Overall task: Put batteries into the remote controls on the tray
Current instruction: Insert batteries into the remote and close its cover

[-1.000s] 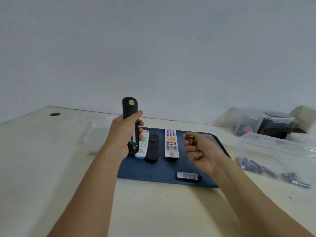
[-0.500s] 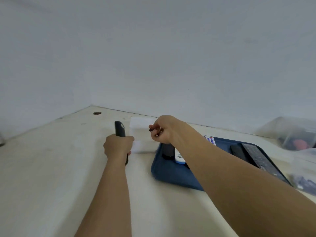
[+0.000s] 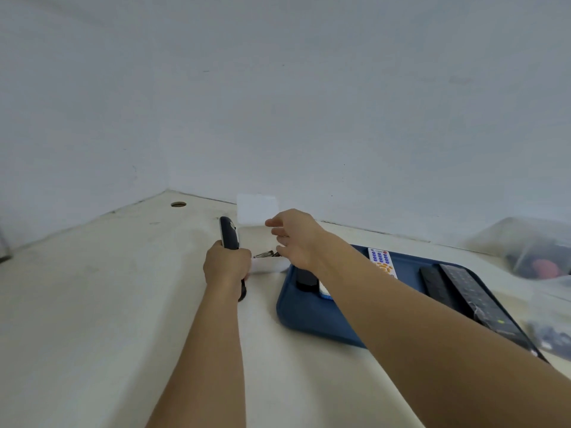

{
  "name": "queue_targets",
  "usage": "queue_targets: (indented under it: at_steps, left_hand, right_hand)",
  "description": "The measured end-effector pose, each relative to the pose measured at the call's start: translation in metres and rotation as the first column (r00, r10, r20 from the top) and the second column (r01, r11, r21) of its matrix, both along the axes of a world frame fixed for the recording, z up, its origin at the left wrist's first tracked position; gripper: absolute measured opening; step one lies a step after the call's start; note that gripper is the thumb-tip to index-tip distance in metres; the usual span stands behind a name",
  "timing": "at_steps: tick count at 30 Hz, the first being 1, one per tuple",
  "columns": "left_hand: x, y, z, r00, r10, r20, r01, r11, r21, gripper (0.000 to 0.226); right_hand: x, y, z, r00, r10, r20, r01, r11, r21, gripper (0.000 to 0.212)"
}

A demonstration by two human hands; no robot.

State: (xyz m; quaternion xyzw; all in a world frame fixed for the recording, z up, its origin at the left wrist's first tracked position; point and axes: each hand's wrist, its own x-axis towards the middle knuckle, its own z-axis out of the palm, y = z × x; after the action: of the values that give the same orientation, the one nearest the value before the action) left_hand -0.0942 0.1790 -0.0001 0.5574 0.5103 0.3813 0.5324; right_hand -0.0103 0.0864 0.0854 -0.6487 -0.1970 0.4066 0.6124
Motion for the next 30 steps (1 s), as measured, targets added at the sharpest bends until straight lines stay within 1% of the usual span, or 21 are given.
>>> queue_targets:
  at_steps: [1, 3, 6, 7, 8, 10, 11, 12, 13, 14, 15, 16, 17, 19, 21, 23, 24, 25, 26, 27, 30]
  left_hand:
    - [0.0, 0.001, 0.001, 1.0, 0.012, -0.023, -0.011, 1.0, 0.017, 0.028]
    - [-0.001, 0.002, 0.001, 0.998, 0.034, -0.05, -0.032, 0.999, 0.04, 0.03]
    - [-0.001, -0.005, 0.008, 0.987, 0.088, -0.133, -0.063, 0.982, 0.179, 0.035]
    - [-0.001, -0.009, 0.014, 0.979, 0.146, -0.144, -0.103, 0.958, 0.269, 0.037]
    - [-0.002, -0.018, 0.023, 0.973, 0.201, -0.115, -0.144, 0.914, 0.378, 0.037]
    - [-0.002, -0.04, 0.042, 0.976, 0.218, 0.028, -0.195, 0.797, 0.571, 0.029]
    - [0.001, -0.053, 0.051, 0.982, 0.167, 0.093, -0.189, 0.768, 0.612, 0.023]
    - [0.011, -0.071, 0.059, 0.985, 0.07, 0.156, -0.15, 0.788, 0.597, 0.017]
    - [0.023, -0.093, 0.067, 0.972, -0.06, 0.225, -0.07, 0.848, 0.525, 0.01]
    - [0.036, -0.114, 0.072, 0.936, -0.202, 0.287, 0.068, 0.907, 0.416, 0.007]
    - [0.049, -0.135, 0.075, 0.881, -0.343, 0.327, 0.245, 0.92, 0.306, 0.008]
    - [0.066, -0.161, 0.076, 0.797, -0.482, 0.364, 0.437, 0.876, 0.204, 0.009]
    - [0.084, -0.191, 0.076, 0.705, -0.594, 0.387, 0.602, 0.79, 0.116, 0.01]
    - [0.11, -0.24, 0.075, 0.556, -0.721, 0.413, 0.789, 0.614, 0.01, 0.01]
    - [0.135, -0.288, 0.069, 0.44, -0.783, 0.439, 0.881, 0.471, -0.044, 0.012]
    - [0.149, -0.317, 0.062, 0.387, -0.777, 0.497, 0.916, 0.385, -0.11, 0.014]
    - [0.153, -0.326, 0.059, 0.375, -0.76, 0.53, 0.923, 0.361, -0.135, 0.015]
    - [0.156, -0.333, 0.056, 0.371, -0.745, 0.554, 0.925, 0.346, -0.153, 0.016]
    - [0.157, -0.338, 0.052, 0.369, -0.736, 0.567, 0.927, 0.339, -0.163, 0.017]
    - [0.158, -0.341, 0.048, 0.369, -0.732, 0.573, 0.927, 0.336, -0.168, 0.019]
    - [0.155, -0.336, 0.038, 0.393, -0.739, 0.547, 0.916, 0.365, -0.164, 0.022]
  right_hand:
    - [0.001, -0.009, 0.001, 1.0, 0.024, 0.004, -0.024, 0.999, 0.027, 0.029]
    - [0.009, -0.033, 0.005, 0.995, 0.042, 0.088, -0.047, 0.997, 0.053, 0.023]
    - [0.03, -0.085, 0.011, 0.947, 0.084, 0.311, -0.097, 0.995, 0.028, 0.021]
    - [0.038, -0.106, 0.014, 0.913, 0.081, 0.401, -0.088, 0.996, -0.002, 0.021]
    - [0.046, -0.128, 0.016, 0.867, 0.068, 0.493, -0.06, 0.998, -0.031, 0.02]
    - [0.065, -0.176, 0.023, 0.733, 0.03, 0.68, 0.074, 0.99, -0.123, 0.019]
    - [0.074, -0.201, 0.024, 0.645, 0.042, 0.763, 0.15, 0.972, -0.18, 0.022]
    - [0.086, -0.231, 0.026, 0.559, 0.073, 0.826, 0.242, 0.938, -0.247, 0.025]
    - [0.098, -0.26, 0.027, 0.486, 0.126, 0.865, 0.335, 0.887, -0.318, 0.029]
    - [0.106, -0.285, 0.028, 0.432, 0.196, 0.88, 0.417, 0.822, -0.387, 0.031]
    - [0.115, -0.306, 0.025, 0.397, 0.265, 0.879, 0.489, 0.749, -0.447, 0.032]
    - [0.123, -0.327, 0.023, 0.371, 0.334, 0.866, 0.544, 0.678, -0.494, 0.033]
    - [0.132, -0.348, 0.02, 0.381, 0.367, 0.849, 0.581, 0.619, -0.528, 0.033]
    - [0.142, -0.372, 0.01, 0.447, 0.386, 0.807, 0.594, 0.547, -0.59, 0.03]
    - [0.147, -0.394, 0.001, 0.539, 0.38, 0.751, 0.579, 0.481, -0.659, 0.028]
    - [0.157, -0.405, -0.004, 0.609, 0.332, 0.72, 0.567, 0.452, -0.689, 0.031]
    - [0.162, -0.408, -0.002, 0.646, 0.303, 0.701, 0.558, 0.439, -0.704, 0.034]
    - [0.172, -0.409, -0.003, 0.652, 0.315, 0.69, 0.538, 0.449, -0.713, 0.032]
    - [0.179, -0.41, -0.002, 0.651, 0.356, 0.67, 0.508, 0.452, -0.734, 0.028]
    - [0.19, -0.41, -0.003, 0.653, 0.389, 0.65, 0.467, 0.47, -0.749, 0.029]
    - [0.206, -0.404, -0.004, 0.725, 0.376, 0.576, 0.396, 0.457, -0.797, 0.049]
